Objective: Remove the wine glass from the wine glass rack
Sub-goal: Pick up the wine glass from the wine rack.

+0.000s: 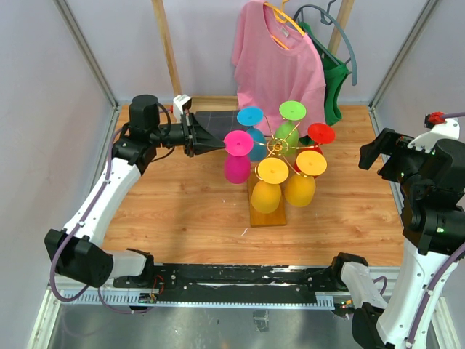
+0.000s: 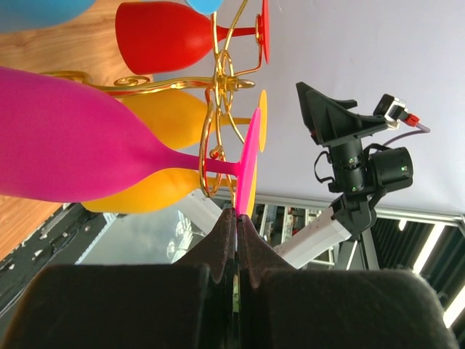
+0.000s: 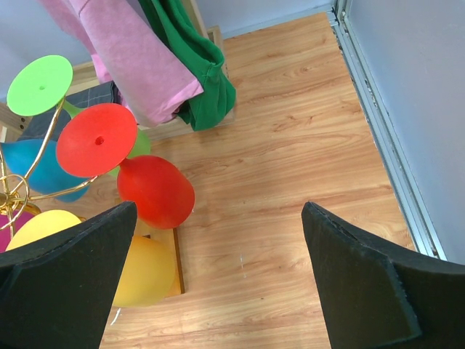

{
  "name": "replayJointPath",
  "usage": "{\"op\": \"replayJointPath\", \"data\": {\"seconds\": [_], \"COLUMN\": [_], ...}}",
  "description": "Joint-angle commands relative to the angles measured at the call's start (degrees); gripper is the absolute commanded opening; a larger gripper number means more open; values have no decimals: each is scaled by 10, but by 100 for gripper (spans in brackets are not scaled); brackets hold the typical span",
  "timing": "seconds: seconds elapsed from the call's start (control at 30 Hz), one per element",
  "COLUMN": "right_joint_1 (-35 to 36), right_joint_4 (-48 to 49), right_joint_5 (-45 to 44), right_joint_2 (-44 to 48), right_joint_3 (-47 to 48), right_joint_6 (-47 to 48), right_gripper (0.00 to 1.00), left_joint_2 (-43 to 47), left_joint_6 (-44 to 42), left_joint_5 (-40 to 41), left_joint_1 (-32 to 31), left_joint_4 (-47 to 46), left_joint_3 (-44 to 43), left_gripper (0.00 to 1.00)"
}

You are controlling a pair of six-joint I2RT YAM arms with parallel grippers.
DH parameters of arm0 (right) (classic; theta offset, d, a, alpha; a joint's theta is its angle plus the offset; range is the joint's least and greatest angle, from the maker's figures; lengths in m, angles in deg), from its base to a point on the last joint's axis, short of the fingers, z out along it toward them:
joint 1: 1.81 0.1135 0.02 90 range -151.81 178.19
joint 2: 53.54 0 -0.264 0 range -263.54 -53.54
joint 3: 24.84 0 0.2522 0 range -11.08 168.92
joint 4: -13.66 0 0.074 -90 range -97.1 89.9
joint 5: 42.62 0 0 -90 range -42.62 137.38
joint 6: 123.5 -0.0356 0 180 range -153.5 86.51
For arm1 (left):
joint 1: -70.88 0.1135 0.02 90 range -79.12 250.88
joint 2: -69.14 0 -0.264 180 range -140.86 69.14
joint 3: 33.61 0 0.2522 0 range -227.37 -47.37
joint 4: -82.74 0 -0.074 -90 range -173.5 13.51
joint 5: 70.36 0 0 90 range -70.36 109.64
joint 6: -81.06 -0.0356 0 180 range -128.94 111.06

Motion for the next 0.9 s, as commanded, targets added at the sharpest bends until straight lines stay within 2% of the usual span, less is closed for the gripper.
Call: {"op": "replayJointPath", "data": {"seconds": [0.0, 0.87], "right_joint_1": [-7, -7], "right_joint_4": [1, 11], "right_joint_5": [-6, -10], "right_joint_2": [1, -3], "right_joint_3": [-5, -17], "right_joint_6": [8, 10], "right_gripper": [98, 98], "left_joint_2": [7, -52], "left_joint_6": [12, 18], "left_joint_5": [-18, -19], "left_joint_1": [8, 8], "left_joint_4": [-25, -50], "left_joint_3": [14, -44], "left_gripper": [0, 0]}}
